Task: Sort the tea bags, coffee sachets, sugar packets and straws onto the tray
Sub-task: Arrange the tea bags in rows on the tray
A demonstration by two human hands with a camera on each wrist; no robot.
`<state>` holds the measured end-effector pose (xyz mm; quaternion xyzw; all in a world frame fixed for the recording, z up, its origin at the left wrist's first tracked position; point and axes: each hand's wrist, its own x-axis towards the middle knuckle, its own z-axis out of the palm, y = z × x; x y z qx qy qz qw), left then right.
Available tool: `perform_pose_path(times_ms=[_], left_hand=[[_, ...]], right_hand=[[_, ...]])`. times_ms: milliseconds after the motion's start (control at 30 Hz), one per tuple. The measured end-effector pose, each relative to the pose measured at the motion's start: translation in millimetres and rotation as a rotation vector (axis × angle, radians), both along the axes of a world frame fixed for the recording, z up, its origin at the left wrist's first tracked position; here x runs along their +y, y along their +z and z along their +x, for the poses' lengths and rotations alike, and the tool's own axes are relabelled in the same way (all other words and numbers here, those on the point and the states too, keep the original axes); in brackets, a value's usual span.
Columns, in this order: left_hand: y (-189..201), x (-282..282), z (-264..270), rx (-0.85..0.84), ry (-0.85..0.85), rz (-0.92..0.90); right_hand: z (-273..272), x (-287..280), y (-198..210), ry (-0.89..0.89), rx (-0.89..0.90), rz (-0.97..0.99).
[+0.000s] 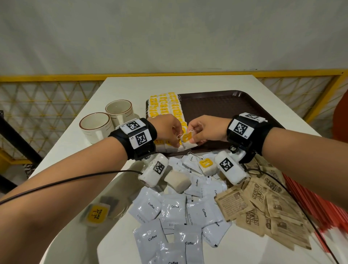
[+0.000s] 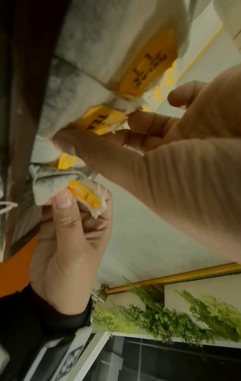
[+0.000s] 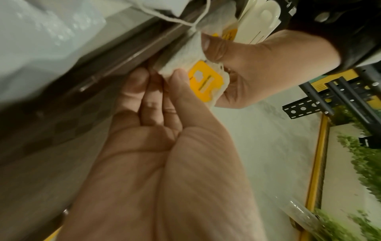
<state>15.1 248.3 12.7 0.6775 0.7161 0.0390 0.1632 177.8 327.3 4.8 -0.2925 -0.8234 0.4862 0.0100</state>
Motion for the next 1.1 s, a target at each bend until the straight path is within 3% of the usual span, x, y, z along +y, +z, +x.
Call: perform_pose_path(times_ms=[300,500,700,900,1100], left_hand=[[17,-10,-16,-0.123,0.052,0.103],[8,-25,-20,-0.082,0.05,0.075],[9,-23,-19,-0.17,0.06,0.106],[13,-10,-16,-0.206,0.086,0.151],[22,-19,-8,-0.302,-0.014,0.122]], right_hand=[[6,4,11,-0.052,-0.004,0.017],[12,4,14,-0.06,0.035,-0.096],[7,-2,15,-0.034,-0.049,-0.08],[8,2,25,-0.288,0.032,-0.217],[18,-3,31,-0.145,0.0,-0.153]])
